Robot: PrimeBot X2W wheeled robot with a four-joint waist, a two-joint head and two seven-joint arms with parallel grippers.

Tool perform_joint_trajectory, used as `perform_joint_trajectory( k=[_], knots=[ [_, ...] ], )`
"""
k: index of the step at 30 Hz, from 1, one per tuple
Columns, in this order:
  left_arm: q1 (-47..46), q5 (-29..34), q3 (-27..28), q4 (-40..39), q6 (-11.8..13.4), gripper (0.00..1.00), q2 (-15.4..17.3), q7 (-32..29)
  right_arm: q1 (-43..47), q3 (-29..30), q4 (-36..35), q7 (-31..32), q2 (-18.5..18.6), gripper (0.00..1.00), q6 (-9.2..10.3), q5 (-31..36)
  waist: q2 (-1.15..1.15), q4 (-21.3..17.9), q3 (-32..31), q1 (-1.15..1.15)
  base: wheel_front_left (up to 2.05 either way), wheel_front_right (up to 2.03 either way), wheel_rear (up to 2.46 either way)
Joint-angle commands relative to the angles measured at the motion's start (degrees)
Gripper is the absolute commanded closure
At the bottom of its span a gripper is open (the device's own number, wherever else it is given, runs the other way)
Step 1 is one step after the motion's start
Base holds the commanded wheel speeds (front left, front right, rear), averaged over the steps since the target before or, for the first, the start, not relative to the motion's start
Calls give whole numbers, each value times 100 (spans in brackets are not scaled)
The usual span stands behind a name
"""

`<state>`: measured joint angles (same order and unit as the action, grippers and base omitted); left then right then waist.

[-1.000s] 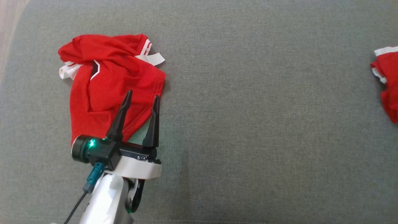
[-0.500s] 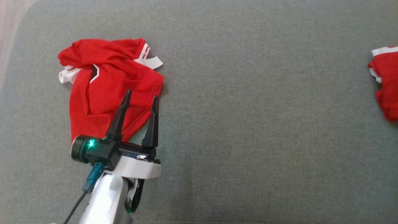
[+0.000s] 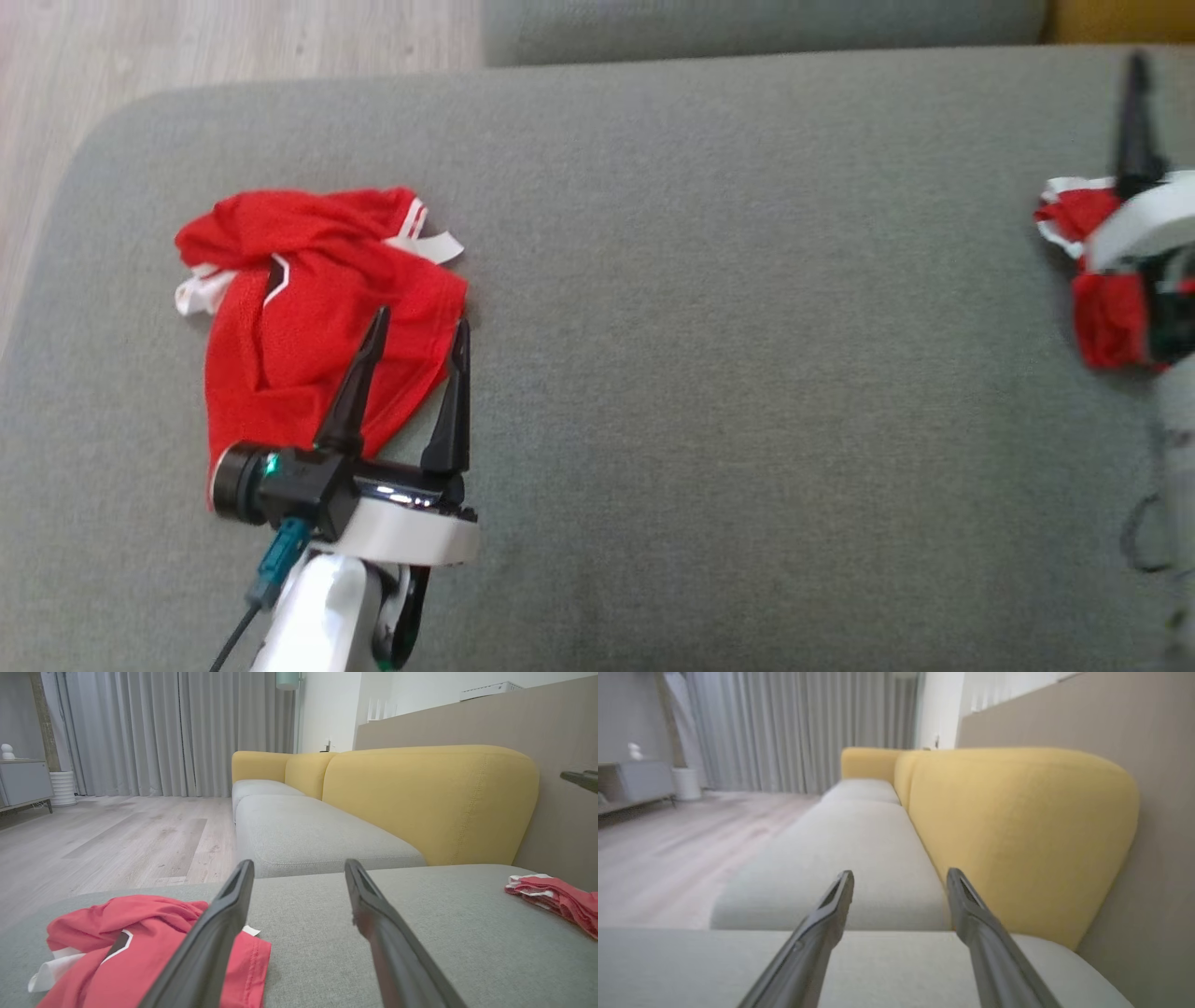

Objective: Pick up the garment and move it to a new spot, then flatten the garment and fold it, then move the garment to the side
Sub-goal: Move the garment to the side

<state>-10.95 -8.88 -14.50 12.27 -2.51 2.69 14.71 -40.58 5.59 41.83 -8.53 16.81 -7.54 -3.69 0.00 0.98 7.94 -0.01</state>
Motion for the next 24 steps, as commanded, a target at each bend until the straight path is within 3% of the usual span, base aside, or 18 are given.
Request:
perform_joint_trajectory(
  k=[1,12,17,24],
  knots=[
    [-71,51,278,-245,42,0,19,29,231,-235,-611,-135,-263,0,5,-284,0,-113,-150,1,0,0,0],
    [193,-2,291,-291,56,0,19,29,1881,-686,-2322,-337,-1296,0,5,-938,0,-136,-381,1,0,0,0],
    [389,-63,201,-255,87,0,19,29,2833,-847,-2432,-552,-1388,0,5,-1153,0,-51,-498,1,0,0,0],
    [510,-91,198,-226,116,0,19,29,3335,-1166,-2515,-642,-1392,0,5,-1167,0,-40,-579,1,0,0,0]
  ],
)
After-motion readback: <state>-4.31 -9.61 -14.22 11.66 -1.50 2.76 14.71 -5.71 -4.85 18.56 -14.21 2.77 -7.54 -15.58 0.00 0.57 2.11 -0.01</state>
